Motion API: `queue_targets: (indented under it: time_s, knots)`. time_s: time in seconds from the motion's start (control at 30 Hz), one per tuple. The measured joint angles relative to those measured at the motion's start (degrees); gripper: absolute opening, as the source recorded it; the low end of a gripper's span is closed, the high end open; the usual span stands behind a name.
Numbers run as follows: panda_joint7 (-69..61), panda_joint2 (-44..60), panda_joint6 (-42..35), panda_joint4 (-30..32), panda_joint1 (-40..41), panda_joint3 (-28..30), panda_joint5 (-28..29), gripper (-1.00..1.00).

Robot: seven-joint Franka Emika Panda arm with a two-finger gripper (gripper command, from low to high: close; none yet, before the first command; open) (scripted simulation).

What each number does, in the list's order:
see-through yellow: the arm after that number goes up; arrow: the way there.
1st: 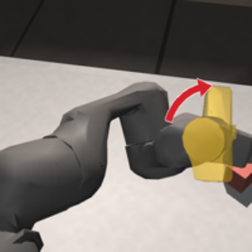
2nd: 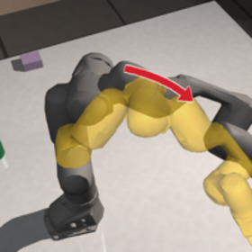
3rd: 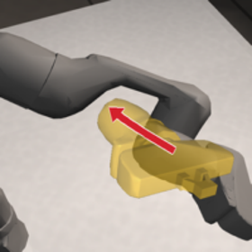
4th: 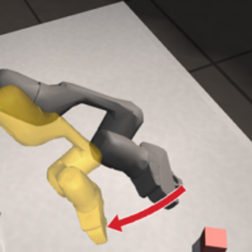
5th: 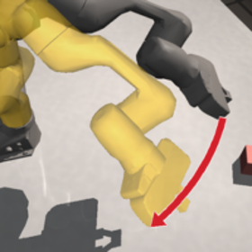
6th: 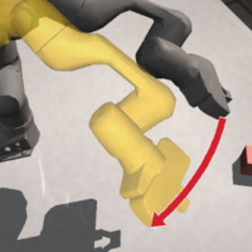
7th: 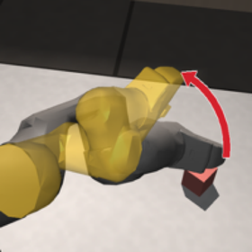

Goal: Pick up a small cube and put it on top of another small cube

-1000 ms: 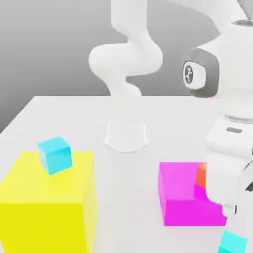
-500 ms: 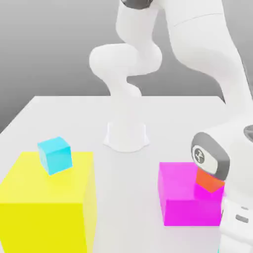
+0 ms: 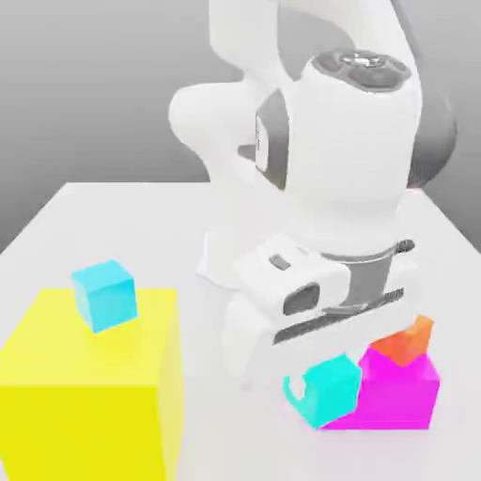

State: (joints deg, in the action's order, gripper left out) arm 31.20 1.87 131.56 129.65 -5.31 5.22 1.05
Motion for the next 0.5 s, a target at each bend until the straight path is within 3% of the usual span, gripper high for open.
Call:
queue_targets:
  time_s: [0.27,0.4,0.43,0.5]
  knots:
    - [16.9,-16.7,-13.5,3.0,11.0,5.2,1.9,-1.0]
    - [19.0,-16.1,-8.1,7.8,12.6,6.4,1.9,-1.0]
    - [19.0,-15.4,-6.3,8.9,12.7,6.5,1.9,1.0]
    - [19.0,-15.4,-6.3,8.9,12.7,6.5,1.9,1.0]
